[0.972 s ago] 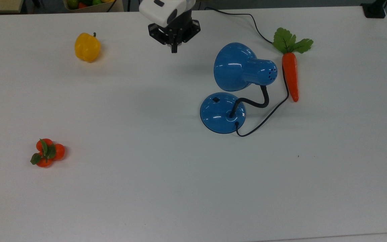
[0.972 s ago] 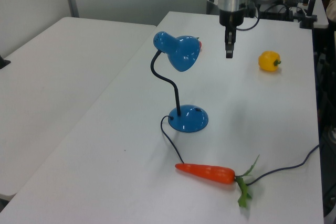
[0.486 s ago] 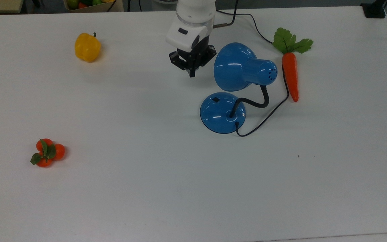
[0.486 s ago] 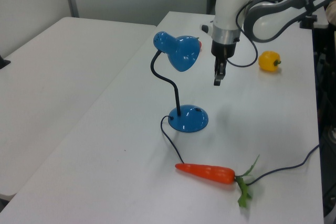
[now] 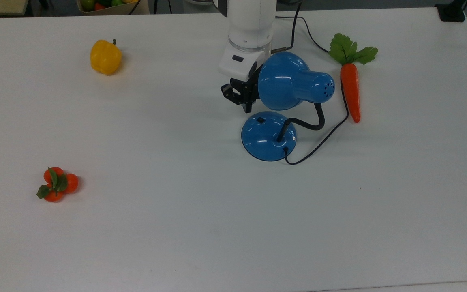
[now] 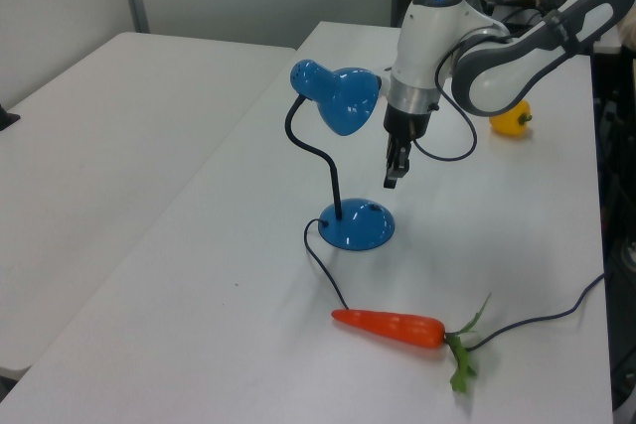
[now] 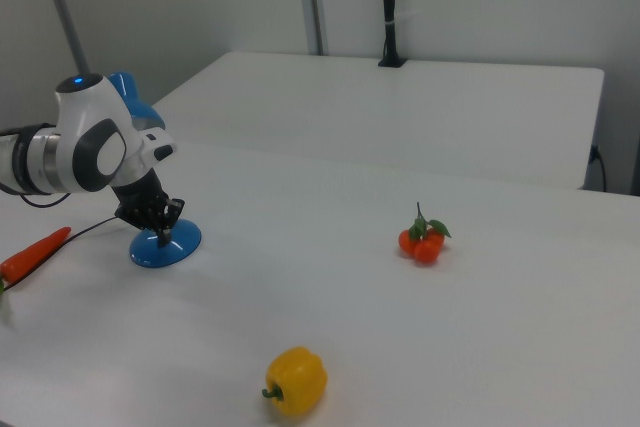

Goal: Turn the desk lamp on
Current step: 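Move the gripper down toward the switch on the blue lamp base, then press down on the lamp base switch with the gripper fingertips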

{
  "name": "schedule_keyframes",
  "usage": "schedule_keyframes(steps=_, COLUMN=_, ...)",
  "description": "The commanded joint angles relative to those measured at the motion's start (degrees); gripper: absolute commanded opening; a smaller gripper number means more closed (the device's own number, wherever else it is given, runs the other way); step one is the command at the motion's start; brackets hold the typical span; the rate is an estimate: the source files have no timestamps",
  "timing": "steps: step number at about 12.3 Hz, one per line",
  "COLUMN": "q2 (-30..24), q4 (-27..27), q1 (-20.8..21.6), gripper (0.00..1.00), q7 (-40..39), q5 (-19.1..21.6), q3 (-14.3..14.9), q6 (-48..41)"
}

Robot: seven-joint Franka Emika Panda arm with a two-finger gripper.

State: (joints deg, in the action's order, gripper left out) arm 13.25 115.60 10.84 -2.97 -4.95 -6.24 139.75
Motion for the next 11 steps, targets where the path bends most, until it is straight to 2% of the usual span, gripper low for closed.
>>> schedule_keyframes(steps=1, q2=1.5, q4=-0.1, q1=0.0, gripper=0.0, q7=-1.4, q5=0.8, q3=-0.6, q6=4.6)
schedule_keyframes(steps=11, q2=3.2, q4=-0.2, q1=0.0, gripper=0.0, q7=-1.3, q5=0.8, q3=-2.0, q6=7.4)
